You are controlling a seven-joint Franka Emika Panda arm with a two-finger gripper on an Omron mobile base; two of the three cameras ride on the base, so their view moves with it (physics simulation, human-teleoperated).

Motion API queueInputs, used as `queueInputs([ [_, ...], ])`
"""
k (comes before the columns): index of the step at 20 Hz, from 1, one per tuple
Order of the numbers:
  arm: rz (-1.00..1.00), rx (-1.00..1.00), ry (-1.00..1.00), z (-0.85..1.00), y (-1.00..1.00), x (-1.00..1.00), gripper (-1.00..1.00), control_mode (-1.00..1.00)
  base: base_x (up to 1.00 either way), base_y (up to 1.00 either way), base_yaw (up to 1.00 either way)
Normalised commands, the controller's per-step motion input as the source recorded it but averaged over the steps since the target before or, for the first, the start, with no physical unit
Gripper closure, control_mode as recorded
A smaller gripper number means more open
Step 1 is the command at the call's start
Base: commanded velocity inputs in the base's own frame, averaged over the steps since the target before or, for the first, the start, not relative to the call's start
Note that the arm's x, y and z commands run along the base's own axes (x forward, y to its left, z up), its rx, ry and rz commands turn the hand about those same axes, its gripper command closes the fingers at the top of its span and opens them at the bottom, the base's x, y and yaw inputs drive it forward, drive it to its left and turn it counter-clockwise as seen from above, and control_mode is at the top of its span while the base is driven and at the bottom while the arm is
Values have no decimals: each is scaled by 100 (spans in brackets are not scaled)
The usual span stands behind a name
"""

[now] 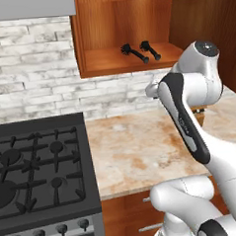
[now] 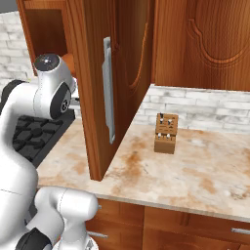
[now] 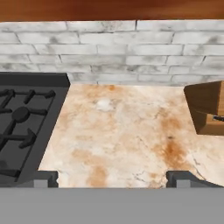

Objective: Locate and retrieve the dish brush and dish brush from the cabinet. Place them next to the sink.

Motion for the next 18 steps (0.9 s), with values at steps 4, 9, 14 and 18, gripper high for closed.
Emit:
queueInputs([
  [4, -8, -10, -13, 39, -2, 1, -100, -100, 0, 0, 0],
  [9, -4, 0, -11, 44, -2, 0, -100, -100, 0, 0, 0],
  [14, 0, 0, -11, 41, 0, 3, -100, -100, 0, 0, 0],
  [18, 3, 0, -12, 33, 0, 16, -100, -100, 0, 0, 0],
])
